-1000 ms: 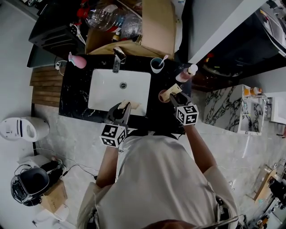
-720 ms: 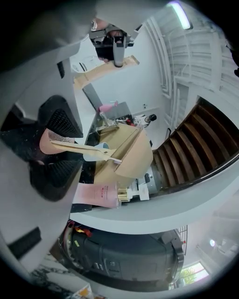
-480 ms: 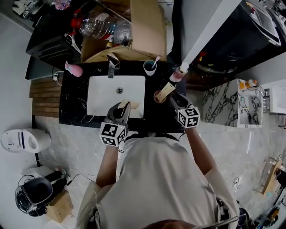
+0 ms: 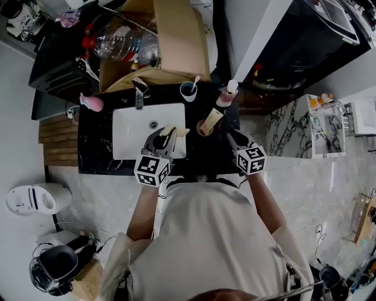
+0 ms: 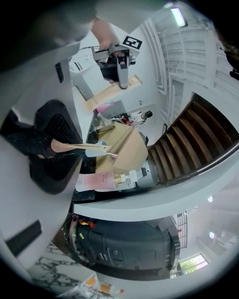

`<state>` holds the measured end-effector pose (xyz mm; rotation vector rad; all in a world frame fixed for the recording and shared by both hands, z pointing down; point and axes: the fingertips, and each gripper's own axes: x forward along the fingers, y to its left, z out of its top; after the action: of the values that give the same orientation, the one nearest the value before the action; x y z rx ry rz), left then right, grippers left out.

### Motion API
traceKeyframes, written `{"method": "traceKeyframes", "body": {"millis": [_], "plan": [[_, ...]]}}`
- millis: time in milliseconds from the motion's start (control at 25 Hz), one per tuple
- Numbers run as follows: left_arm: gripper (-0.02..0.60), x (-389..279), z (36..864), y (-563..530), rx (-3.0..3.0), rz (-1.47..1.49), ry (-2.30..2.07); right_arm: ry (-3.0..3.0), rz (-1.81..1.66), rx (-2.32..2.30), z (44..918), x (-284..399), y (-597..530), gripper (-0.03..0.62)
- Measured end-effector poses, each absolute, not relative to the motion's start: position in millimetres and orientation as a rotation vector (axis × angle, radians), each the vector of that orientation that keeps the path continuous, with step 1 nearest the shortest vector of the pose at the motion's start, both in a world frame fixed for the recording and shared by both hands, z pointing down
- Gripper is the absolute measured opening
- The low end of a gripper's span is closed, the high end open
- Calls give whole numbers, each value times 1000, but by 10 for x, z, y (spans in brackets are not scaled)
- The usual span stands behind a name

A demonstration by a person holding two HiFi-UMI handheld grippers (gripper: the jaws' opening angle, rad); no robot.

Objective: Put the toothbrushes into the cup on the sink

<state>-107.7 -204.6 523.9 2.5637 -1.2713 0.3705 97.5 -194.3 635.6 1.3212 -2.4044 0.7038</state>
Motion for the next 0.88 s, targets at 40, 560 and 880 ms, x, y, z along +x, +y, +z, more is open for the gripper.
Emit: {"method": "traceKeyframes", "body": {"millis": [40, 560, 880], "plan": [[34, -1039, 5237, -2073, 2570, 370, -1261, -2405, 707, 1330, 6342, 991, -1928, 81], [34, -505, 5509, -2332, 2633, 416, -1078, -2381, 742, 1462, 6215, 1266, -1800, 52], [34, -239, 5800, -2431, 2677, 470, -976, -2342, 769, 1545, 6234, 1394, -1681, 52]]}}
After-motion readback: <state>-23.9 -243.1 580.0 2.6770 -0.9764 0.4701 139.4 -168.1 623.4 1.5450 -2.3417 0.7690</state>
